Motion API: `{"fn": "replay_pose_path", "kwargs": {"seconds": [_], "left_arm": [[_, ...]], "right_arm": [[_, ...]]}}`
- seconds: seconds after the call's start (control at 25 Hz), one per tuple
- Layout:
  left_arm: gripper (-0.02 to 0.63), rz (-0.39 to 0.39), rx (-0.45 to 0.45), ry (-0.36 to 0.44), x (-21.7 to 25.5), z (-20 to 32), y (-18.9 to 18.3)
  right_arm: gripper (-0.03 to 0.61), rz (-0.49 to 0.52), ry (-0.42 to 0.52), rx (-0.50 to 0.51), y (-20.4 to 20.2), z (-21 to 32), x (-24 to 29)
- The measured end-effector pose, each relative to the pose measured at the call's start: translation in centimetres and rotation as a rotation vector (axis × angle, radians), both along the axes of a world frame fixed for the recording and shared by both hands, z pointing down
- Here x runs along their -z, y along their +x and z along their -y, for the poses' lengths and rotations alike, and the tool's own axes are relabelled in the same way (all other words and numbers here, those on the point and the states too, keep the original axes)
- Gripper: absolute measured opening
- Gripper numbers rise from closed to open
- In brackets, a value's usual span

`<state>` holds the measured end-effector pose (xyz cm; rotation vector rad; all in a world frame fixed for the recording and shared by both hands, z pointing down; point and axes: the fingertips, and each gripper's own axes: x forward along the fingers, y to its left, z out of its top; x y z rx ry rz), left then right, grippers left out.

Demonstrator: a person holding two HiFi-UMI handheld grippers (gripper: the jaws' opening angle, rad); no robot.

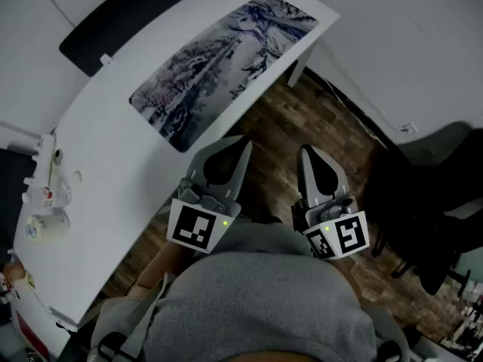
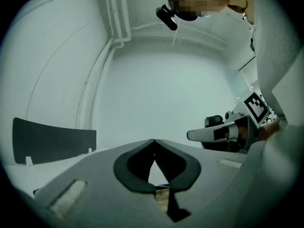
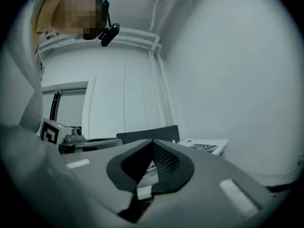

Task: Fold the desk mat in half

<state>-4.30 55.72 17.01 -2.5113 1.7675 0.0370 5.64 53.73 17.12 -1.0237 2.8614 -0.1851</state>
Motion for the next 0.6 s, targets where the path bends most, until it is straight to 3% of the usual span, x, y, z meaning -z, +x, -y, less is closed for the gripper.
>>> {"fn": "replay_pose_path", "kwargs": {"seconds": [0.6], "left_arm": [[0.0, -0.011, 0.008, 0.003, -0.2, -0.1, -1.3]], "right_arm": [[0.002, -0.011, 0.011, -0.003, -1.0, -0.4, -0.2]]}}
